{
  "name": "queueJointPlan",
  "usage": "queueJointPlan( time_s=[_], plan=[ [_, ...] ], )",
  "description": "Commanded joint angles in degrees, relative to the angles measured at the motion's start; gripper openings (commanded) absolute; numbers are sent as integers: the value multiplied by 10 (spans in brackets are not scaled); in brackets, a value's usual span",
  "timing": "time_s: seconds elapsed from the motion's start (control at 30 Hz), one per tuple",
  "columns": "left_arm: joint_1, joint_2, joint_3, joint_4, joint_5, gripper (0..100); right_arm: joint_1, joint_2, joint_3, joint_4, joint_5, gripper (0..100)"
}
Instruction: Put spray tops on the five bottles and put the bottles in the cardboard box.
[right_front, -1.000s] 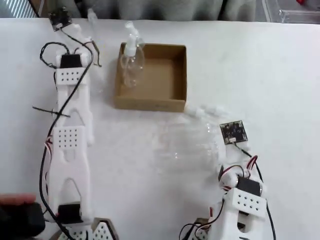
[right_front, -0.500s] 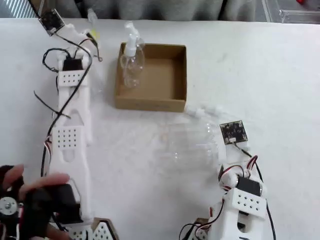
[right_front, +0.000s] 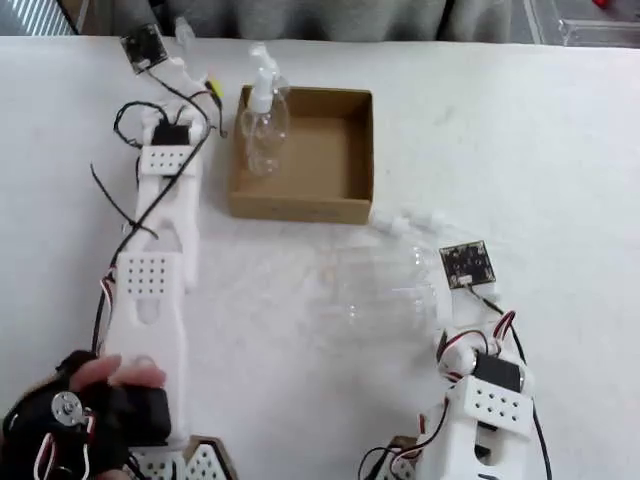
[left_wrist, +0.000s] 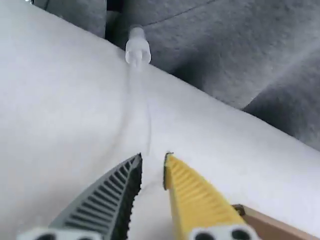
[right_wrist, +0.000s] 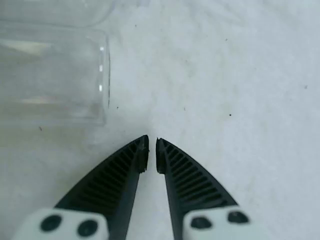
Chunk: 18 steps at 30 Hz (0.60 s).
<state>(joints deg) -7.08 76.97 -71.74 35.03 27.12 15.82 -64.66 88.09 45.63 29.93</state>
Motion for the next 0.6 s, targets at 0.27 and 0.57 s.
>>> queueJointPlan(
  time_s=[0.27,0.57],
  plan=[
    [-5,-17,-8,14,-26,24,2,-7,-3,0,5,16],
    [-36,-16,-113,191,-31,24,0,-7,-3,-14,5,16]
  ],
)
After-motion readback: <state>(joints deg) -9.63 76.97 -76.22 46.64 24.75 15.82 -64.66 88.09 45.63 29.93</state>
